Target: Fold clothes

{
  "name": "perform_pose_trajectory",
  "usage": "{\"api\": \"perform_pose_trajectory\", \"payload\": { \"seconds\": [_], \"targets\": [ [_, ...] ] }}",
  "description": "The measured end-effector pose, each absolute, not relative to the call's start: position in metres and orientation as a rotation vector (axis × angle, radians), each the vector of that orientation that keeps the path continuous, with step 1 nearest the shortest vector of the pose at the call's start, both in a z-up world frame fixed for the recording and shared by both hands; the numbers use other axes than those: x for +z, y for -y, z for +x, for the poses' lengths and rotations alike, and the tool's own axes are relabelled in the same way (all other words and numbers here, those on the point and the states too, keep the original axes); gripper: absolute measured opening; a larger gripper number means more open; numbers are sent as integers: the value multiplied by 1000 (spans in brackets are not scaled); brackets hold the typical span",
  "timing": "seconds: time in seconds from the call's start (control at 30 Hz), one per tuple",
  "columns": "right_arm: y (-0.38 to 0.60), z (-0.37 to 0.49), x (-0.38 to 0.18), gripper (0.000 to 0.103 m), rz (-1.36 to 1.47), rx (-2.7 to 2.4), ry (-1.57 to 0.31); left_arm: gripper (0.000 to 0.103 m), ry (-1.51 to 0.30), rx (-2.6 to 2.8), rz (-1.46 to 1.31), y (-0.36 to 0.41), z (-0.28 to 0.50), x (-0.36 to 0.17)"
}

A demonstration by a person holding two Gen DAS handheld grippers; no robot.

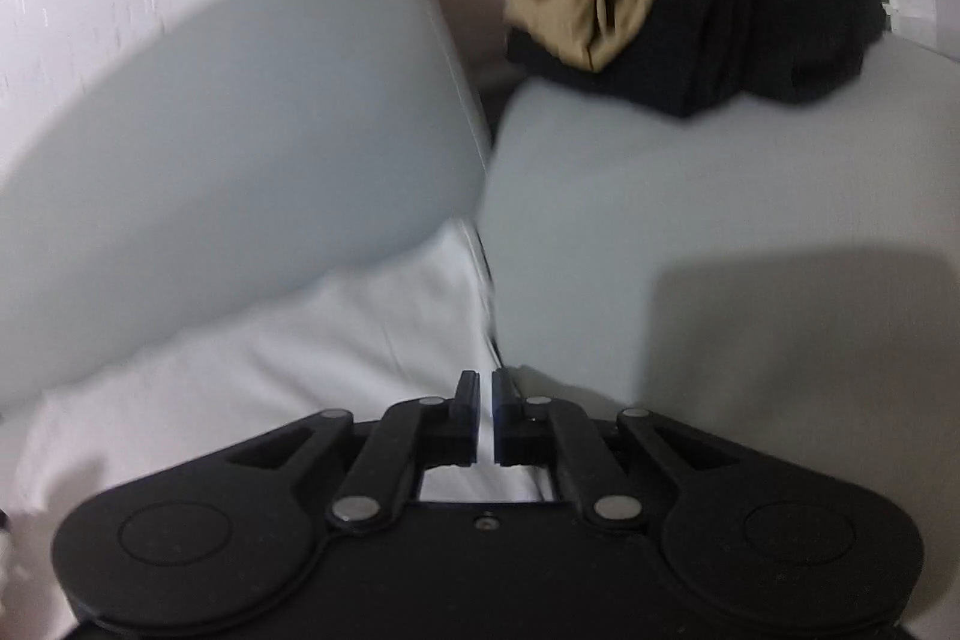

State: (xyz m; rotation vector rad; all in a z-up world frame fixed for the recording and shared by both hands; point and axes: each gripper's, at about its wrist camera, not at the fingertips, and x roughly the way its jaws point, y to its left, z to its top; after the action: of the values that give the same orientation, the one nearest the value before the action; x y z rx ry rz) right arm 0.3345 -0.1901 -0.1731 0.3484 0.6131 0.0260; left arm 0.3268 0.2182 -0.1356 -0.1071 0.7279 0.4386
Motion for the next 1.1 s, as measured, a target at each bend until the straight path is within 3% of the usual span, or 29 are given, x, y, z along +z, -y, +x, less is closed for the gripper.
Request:
{"api": "perform_pose_trajectory", "payload": {
  "seconds": [0.17,0.23,0.37,0.43,0.47,0.5,0.57,0.63,0.67,0.77,0.9,1.1],
  "targets": [
    [203,361,-173,11,599,165,-584,15,-714,231,-131,-193,344,-138],
    [188,374,-177,13,623,293,-614,16,-722,169,-84,-180,352,-145],
    [155,390,-193,16,548,449,-692,25,-699,228,13,-175,357,-151],
    [159,394,-203,0,486,303,-663,25,-701,383,27,-187,363,-151],
    [165,394,-204,0,466,214,-644,20,-708,421,47,-191,363,-152],
    [174,394,-202,0,445,109,-619,30,-715,459,66,-196,363,-153],
    [190,393,-199,0,417,-40,-587,33,-720,510,137,-194,360,-153],
    [197,392,-197,0,417,-16,-611,18,-718,574,216,-183,357,-149],
    [192,388,-192,0,391,-22,-616,12,-713,590,211,-179,353,-144],
    [177,369,-171,4,350,-26,-608,24,-648,556,154,-171,326,-114],
    [175,318,-123,5,394,-3,-517,26,-522,480,105,-150,288,-64],
    [173,190,-33,6,441,97,-265,29,-438,231,-96,-143,167,5]
  ]
}}
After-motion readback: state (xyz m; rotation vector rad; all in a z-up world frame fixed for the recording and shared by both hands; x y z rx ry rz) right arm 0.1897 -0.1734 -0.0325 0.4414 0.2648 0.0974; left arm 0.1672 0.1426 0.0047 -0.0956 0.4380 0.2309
